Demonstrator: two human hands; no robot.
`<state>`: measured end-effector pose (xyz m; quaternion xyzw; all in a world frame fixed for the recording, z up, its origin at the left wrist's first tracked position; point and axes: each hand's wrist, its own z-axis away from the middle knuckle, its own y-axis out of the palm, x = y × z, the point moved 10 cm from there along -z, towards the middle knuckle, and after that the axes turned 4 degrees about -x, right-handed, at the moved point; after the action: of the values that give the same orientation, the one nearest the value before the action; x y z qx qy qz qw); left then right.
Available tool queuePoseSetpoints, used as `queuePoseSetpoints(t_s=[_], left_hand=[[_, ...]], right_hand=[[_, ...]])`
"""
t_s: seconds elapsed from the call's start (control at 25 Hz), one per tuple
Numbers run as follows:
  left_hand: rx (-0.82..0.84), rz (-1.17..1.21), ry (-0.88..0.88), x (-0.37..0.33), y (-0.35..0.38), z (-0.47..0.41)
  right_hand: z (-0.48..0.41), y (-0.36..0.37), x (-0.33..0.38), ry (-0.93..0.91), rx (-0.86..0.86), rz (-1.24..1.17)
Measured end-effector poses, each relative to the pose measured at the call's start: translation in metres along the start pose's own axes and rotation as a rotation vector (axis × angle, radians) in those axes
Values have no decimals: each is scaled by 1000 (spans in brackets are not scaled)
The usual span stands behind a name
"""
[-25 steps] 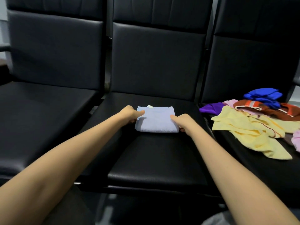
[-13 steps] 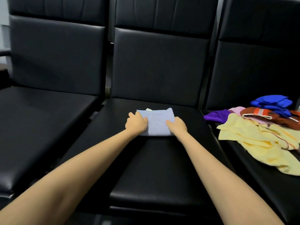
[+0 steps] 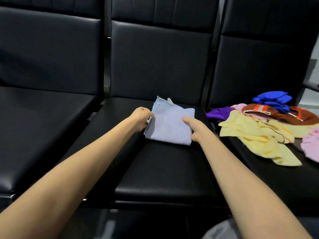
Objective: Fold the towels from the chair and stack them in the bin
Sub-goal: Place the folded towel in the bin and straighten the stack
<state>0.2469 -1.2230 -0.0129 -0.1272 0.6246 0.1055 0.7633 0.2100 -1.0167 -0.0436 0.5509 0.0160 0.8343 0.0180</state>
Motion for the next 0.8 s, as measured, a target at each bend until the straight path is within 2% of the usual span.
queuePoseSetpoints(t_s=[0.08,0.2,0.36,0.44,0.6,0.68,0.8], left_hand=[[53,66,26,-8,11,19],[157,25,20,-8,33,44],[99,9,-89,9,58,68],[92,-44,-14,0,82,84],[-7,-346,334,-38,133,124],[2,-339,372,-45,162,143],[105,-196,270,-39,211,170]], right_hand=[[14,-18,6,-88,-56,56],[32,-37,16,-189,-82,74],[58,-74,17,-236,-153,99],[71,-102,15,-238,-220,95],[100,-163,19,-316,-353,153],[120,-196,23,-335,-407,178],[158,-248,24,-362,-446,159]])
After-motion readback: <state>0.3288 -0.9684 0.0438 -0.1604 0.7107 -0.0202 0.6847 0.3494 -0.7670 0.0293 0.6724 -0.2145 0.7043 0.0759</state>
